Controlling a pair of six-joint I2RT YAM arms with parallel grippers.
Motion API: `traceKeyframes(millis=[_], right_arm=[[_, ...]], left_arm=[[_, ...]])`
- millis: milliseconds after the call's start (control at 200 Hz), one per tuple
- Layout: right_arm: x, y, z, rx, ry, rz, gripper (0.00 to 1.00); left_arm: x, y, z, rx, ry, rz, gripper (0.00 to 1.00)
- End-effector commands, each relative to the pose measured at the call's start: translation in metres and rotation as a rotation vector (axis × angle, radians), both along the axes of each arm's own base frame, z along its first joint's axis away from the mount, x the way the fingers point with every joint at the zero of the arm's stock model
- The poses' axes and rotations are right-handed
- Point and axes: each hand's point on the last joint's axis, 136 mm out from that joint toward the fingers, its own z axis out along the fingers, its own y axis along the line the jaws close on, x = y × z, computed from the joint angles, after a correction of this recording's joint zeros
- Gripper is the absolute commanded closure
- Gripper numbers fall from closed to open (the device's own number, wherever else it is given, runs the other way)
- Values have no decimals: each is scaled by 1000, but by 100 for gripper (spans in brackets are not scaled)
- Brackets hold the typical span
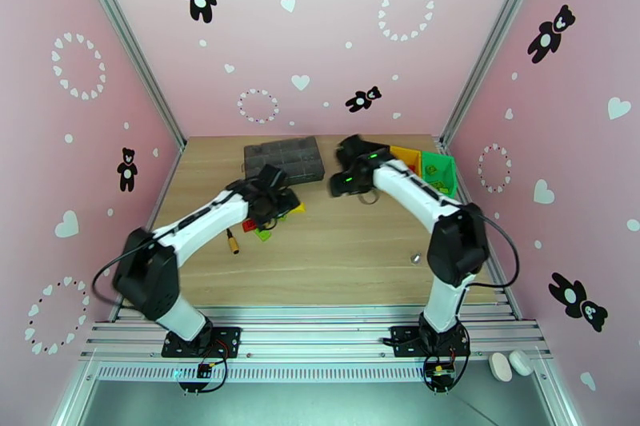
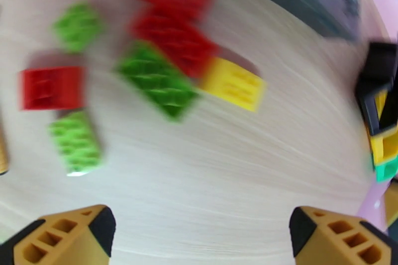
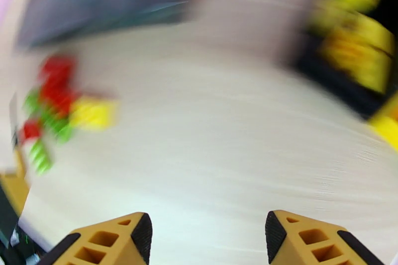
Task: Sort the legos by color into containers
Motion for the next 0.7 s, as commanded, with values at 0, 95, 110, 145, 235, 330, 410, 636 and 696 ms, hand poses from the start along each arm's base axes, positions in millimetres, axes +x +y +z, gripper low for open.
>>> traceKeyframes(millis=[0,95,110,145,235,330,410,636,696], right_arm=[[-25,52,-19,8,68,150,35],[-47,90,-31,-5,107,272,35],[-50,96,-33,-10,112,290,35],[-57,106,-38,-26,119,325,35],[-70,130,-48,-55,123,401,35],[-79,149,-59,-85,122,450,36],[-83,162,-69,-97,132,471,37],[-89,188,-100,-172,116,511,42],[-89,192,-108,-184,115,509,43]], left_arm=[[-12,35,2,-16,-12,121,2],[-29,63,-7,-44,7,207,2],[-32,67,-8,-49,8,218,2],[-38,76,-11,-59,13,247,1],[-56,94,-21,-86,32,311,2],[-75,108,-29,-114,44,374,1],[-88,115,-36,-142,51,417,2],[-122,127,-50,-198,75,514,2],[-129,129,-51,-205,73,528,2]])
